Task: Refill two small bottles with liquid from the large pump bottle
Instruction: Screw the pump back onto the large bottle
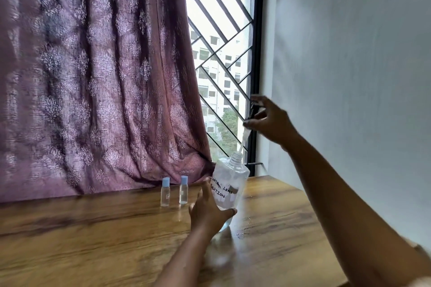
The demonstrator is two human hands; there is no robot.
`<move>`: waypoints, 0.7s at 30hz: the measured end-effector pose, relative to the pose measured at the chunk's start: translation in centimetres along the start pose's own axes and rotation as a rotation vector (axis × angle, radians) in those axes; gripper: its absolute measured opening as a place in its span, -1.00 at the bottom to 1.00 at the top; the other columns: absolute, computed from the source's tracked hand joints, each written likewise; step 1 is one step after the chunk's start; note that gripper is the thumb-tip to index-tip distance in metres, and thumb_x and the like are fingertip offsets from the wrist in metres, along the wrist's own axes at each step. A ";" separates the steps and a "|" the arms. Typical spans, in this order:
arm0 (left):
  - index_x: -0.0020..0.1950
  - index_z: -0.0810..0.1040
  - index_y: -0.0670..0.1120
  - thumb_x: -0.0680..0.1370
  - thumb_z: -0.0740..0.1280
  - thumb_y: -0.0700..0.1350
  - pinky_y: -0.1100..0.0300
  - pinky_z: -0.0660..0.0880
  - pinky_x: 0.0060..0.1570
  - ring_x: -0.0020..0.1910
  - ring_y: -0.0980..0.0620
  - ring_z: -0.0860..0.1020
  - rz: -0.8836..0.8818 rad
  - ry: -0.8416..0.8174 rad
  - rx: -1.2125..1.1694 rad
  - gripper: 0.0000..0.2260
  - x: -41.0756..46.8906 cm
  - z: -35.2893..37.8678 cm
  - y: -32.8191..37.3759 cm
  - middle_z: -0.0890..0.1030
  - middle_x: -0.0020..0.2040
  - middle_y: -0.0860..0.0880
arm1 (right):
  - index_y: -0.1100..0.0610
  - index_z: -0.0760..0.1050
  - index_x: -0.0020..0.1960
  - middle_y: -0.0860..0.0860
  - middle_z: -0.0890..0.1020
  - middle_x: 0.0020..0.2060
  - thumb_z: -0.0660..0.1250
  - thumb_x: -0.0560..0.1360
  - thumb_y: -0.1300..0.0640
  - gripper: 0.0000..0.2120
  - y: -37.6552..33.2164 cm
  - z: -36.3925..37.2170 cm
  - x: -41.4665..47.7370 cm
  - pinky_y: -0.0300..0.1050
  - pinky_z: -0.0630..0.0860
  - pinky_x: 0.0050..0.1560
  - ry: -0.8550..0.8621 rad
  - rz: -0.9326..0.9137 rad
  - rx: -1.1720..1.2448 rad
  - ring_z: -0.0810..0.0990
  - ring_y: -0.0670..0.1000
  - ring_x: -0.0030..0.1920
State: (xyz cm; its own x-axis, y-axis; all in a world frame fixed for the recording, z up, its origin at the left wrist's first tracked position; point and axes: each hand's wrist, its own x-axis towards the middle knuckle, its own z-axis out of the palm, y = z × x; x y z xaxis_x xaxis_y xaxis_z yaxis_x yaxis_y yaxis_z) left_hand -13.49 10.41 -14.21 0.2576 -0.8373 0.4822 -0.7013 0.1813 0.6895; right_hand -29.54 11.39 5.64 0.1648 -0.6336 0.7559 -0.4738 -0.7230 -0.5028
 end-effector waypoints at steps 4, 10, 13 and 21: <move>0.42 0.00 0.08 0.24 0.50 0.20 -0.09 0.40 0.24 0.30 -0.09 0.45 0.016 0.001 0.007 -0.06 0.0 -0.2 0.0 0.39 0.40 -0.01 | -0.12 0.12 0.45 0.21 0.48 0.25 0.46 0.37 0.30 -0.17 2.4 4.0 -2.3 -0.06 0.51 0.09 -0.209 0.090 0.168 0.53 0.08 0.11; 0.42 0.02 0.06 0.23 0.48 0.22 -0.08 0.39 0.25 0.30 -0.07 0.46 -0.016 0.003 -0.005 -0.07 0.3 -0.1 -0.2 0.39 0.40 0.02 | -0.25 0.08 0.39 0.13 0.57 0.04 0.41 0.35 0.47 -0.09 5.3 7.3 -4.3 -0.01 0.55 0.09 -0.137 0.107 0.536 0.58 0.05 0.04; 0.45 0.01 0.03 0.25 0.48 0.22 -0.05 0.35 0.29 0.35 -0.03 0.41 -0.024 0.012 -0.002 -0.05 0.4 -0.2 -0.3 0.38 0.42 0.05 | -0.26 0.22 0.25 -0.01 0.57 -0.08 0.47 0.31 0.43 -0.19 5.4 8.0 -4.3 -0.02 0.57 0.05 -0.077 0.141 0.538 0.59 -0.03 -0.01; 0.47 0.00 0.04 0.25 0.48 0.23 -0.06 0.28 0.34 0.37 -0.03 0.39 -0.034 -0.001 -0.006 -0.04 0.7 -0.3 -0.5 0.38 0.42 0.05 | -0.10 0.27 0.36 0.15 0.45 0.22 0.42 0.36 0.42 -0.27 5.2 8.4 -3.1 0.10 0.47 0.22 -0.230 0.172 0.519 0.46 0.08 0.20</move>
State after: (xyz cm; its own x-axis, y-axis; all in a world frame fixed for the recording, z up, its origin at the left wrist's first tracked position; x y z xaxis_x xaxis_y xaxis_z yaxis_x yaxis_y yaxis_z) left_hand -12.80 9.90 -14.05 0.2811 -0.8435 0.4577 -0.6876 0.1557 0.7092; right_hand -25.22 7.30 -2.88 0.3341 -0.7551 0.5640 -0.0346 -0.6078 -0.7933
